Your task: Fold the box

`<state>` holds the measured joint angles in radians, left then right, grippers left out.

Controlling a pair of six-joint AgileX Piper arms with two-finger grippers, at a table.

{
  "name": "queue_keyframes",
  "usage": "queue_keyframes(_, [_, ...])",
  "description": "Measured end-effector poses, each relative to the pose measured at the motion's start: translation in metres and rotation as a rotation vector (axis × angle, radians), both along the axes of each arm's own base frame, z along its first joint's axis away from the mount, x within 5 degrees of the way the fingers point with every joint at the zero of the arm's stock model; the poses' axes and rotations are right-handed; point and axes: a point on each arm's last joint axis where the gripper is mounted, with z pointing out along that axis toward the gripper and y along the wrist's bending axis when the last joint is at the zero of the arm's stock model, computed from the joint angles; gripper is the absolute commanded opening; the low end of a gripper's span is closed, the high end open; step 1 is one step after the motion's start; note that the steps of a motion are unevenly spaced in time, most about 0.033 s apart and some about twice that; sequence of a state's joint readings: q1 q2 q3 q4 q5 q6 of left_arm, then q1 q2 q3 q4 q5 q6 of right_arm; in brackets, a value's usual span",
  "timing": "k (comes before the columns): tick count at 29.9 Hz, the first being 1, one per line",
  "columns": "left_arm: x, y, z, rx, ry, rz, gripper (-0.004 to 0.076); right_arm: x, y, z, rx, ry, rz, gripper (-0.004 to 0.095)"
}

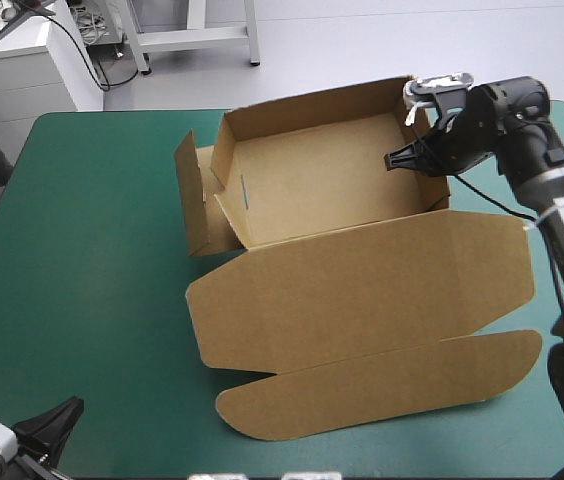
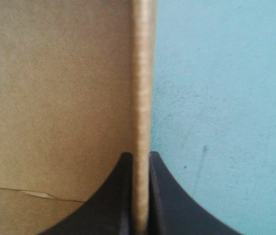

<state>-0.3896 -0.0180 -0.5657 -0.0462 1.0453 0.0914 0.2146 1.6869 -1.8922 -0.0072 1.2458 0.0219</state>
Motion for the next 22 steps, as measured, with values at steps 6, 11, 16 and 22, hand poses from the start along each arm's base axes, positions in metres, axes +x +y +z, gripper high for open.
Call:
queue_keyframes(6, [0.000,0.000,0.000,-0.001,-0.003,0.000,0.0056,-0.054,-0.019,0.058,-0.026,-0.185,-0.040,-0.0019])
queue_keyframes(11, [0.000,0.000,0.000,-0.001,-0.003,0.000,0.0340,-0.084,-0.026,0.082,-0.015,-0.267,-0.046,-0.0019])
queue_keyframes(16, [0.000,0.000,0.001,-0.003,-0.008,0.000,0.0512,-0.094,-0.028,0.090,-0.006,-0.295,-0.047,-0.0019])
queue_keyframes(22, [0.000,-0.005,0.005,-0.102,-0.018,-0.025,0.0449,-0.094,-0.027,0.088,0.005,-0.285,-0.040,-0.0019])
